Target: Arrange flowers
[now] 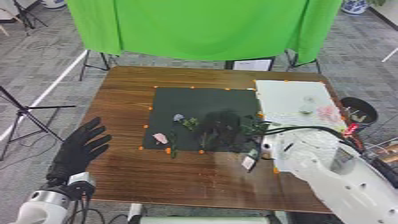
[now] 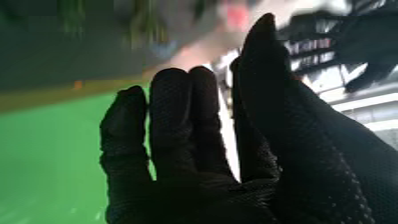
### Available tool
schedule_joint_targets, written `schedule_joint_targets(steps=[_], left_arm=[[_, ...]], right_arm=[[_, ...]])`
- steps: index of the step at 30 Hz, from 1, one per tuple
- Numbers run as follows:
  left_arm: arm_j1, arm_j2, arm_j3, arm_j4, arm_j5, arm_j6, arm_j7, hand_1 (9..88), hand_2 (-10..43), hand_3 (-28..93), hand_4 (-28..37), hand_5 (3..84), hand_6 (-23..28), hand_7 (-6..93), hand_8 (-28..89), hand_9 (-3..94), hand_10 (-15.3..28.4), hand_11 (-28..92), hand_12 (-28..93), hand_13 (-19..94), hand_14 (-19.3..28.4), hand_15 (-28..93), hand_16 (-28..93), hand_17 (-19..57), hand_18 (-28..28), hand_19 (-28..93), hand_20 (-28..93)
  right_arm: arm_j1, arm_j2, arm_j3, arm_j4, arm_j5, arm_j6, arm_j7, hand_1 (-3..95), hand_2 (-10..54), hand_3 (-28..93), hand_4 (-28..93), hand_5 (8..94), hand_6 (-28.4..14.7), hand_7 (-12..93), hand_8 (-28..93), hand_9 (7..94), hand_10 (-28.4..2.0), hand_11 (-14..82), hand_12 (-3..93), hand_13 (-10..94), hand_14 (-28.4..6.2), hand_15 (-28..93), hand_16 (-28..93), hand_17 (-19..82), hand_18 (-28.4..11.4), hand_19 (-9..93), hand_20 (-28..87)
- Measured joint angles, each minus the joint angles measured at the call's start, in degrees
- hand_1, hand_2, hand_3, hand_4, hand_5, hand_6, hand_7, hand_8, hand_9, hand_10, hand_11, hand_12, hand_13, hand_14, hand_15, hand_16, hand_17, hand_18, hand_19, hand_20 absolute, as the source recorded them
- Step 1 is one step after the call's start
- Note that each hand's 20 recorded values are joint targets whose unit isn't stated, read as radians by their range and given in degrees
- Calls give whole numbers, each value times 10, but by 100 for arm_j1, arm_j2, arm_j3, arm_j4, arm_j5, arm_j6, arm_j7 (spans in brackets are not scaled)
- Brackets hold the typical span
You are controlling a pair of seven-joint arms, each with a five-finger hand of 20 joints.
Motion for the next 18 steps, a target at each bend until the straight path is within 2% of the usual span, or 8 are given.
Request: schedule_joint_targets(steps=[12, 15, 18], left_arm=[[-3, 10, 20, 3, -3, -17, -24, 259, -17, 709, -268, 274, 40, 219, -109, 233, 125, 228, 177, 187, 171, 341, -5, -99, 235, 416, 81], [-3, 10, 26, 5, -3, -18, -32, 260, -17, 710, -269, 275, 41, 219, -111, 233, 126, 229, 176, 185, 174, 346, -6, -100, 236, 417, 80], [-5, 15, 38, 7, -2, -26, -37, 260, -17, 708, -270, 275, 42, 215, -111, 232, 128, 227, 174, 184, 174, 348, -8, -100, 236, 417, 79]], right_arm=[[-119, -159, -333, -171, -750, 70, -330, 401, -25, 921, -283, 365, 37, 410, -219, 320, -124, 600, 467, 381, -100, 801, 392, 196, -187, 771, 555], [-119, -175, -434, -178, -963, 154, -346, 383, -20, 906, -283, 375, 31, 423, -224, 322, -128, 617, 441, 394, -103, 822, 354, 199, -188, 775, 554], [-146, -154, -460, -178, -989, 420, -133, 369, -41, 900, -283, 391, 32, 448, -228, 348, -134, 616, 427, 411, -105, 836, 314, 206, -187, 783, 554]])
